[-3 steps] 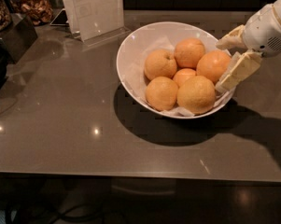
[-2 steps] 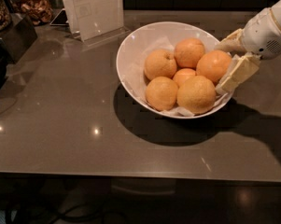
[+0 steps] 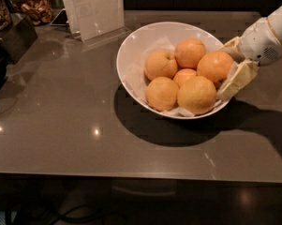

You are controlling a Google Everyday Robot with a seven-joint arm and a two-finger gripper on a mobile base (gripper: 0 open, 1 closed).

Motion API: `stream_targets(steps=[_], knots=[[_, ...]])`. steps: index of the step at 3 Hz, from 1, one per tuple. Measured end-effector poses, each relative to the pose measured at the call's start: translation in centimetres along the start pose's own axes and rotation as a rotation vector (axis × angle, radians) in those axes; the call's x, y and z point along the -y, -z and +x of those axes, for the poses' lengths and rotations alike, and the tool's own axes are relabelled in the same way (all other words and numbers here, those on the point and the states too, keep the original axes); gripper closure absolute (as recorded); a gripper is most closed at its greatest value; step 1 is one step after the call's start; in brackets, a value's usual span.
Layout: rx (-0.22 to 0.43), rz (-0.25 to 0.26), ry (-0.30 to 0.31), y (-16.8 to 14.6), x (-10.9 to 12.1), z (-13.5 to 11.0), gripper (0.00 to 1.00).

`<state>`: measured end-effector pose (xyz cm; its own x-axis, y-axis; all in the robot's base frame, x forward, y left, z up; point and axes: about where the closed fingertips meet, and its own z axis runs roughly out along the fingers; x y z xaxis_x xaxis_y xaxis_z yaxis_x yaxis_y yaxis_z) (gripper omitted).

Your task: Pick orange from white bowl

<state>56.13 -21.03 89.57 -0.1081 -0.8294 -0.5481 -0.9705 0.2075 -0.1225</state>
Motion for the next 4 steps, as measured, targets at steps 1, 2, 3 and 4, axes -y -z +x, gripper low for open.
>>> stream_targets(steps=[1, 2, 3, 4], knots=[[0.006, 0.000, -0.003, -0.2, 0.0, 0.3, 0.39], [0.019, 0.026, -0.001, 0.2, -0.1, 0.0, 0.62], [0.038, 0.078, 0.015, 1.8, -0.2, -1.2, 0.85], [0.092, 0.142, 0.011, 4.1, -0.2, -2.6, 1.00]])
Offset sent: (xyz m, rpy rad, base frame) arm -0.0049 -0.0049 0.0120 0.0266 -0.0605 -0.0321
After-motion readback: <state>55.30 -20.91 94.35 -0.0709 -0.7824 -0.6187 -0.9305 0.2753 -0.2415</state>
